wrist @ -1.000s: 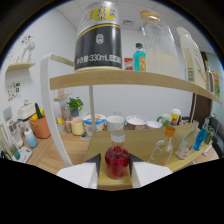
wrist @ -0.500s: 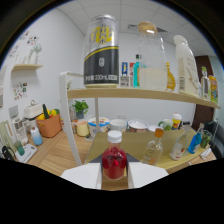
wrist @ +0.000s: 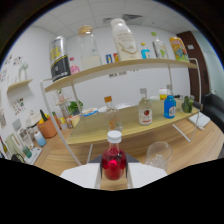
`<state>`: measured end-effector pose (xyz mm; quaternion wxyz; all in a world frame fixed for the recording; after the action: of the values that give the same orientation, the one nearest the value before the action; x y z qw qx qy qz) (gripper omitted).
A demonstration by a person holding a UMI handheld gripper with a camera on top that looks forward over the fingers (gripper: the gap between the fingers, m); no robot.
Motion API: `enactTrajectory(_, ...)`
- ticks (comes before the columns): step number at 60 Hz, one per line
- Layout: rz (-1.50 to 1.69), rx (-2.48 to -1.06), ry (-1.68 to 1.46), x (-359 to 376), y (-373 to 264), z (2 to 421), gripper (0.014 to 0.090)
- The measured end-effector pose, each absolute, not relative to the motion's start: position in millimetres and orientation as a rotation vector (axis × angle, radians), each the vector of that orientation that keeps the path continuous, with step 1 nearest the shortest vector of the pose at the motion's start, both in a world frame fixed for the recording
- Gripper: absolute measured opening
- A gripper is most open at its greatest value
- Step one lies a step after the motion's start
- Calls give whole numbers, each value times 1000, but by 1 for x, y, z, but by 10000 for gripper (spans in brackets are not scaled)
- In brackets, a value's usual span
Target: Make me a cup of Vodka Sunrise.
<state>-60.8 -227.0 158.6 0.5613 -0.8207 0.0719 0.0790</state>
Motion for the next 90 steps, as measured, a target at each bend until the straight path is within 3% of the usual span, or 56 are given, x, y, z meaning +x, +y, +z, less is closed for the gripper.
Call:
enactTrajectory(16,820,-1773,758,-48,-213,172,347)
enactTrajectory(46,1737,-1011,1473,-13,-197,216,345)
enactTrajectory(51,1777,-950,1490,-11,-197,223,344)
enactTrajectory(70,1802,-964,1487,-18,-197,225,345)
enactTrajectory(80,1561,-1193,1263,-30,-194,244,345)
enactTrajectory(90,991,-1499,777,-51,-198,276,345)
